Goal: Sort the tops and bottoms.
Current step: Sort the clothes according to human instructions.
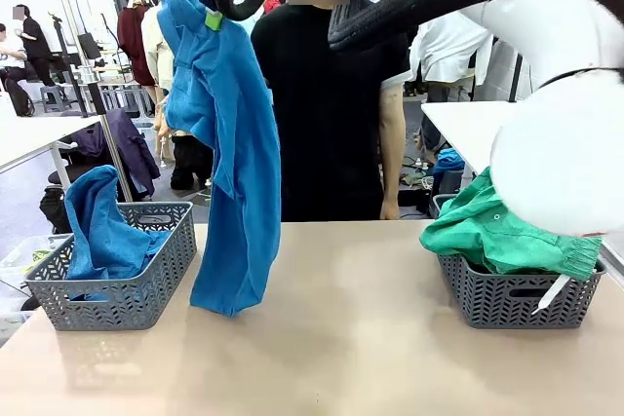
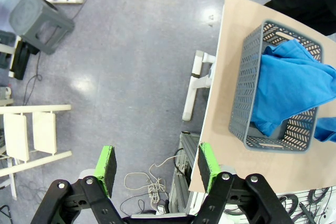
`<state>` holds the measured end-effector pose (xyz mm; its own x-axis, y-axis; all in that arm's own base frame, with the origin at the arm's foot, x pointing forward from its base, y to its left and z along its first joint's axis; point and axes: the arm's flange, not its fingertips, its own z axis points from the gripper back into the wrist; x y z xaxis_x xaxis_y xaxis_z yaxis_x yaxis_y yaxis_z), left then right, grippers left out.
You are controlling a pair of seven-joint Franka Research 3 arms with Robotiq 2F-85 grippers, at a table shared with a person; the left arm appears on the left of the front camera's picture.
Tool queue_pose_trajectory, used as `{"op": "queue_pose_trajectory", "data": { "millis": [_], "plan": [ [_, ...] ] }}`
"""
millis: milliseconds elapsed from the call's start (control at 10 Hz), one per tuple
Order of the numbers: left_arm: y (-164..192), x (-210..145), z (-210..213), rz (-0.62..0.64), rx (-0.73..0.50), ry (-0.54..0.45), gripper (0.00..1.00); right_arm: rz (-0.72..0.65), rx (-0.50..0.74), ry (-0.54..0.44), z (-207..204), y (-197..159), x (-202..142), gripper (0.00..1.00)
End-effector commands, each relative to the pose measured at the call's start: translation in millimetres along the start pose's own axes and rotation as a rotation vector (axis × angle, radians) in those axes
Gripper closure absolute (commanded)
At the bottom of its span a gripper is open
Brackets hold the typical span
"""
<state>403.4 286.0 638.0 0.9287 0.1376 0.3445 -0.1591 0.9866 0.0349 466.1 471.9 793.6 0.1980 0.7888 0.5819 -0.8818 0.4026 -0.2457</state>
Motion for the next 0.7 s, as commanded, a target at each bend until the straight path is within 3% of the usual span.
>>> {"op": "queue_pose_trajectory", "data": {
  "millis": [0,200,400,600],
  "plan": [
    [-0.4,-2.9,0.8,0.006,0.018,0.004,0.19,0.115,-0.008,-0.151,-11.5,-44.4,77.2,1.0],
    [-0.4,-2.9,0.8,0.006,0.018,0.004,0.19,0.153,-0.013,-0.187,-1.9,-83.6,145.3,1.0],
    [-0.4,-2.9,0.8,0.006,0.018,0.004,0.19,0.266,0.078,-0.243,-0.7,-103.4,218.2,1.0],
    [-0.4,-2.9,0.8,0.006,0.018,0.004,0.19,0.322,0.174,-0.222,-43.9,-110.4,270.7,1.0]
  ]
}}
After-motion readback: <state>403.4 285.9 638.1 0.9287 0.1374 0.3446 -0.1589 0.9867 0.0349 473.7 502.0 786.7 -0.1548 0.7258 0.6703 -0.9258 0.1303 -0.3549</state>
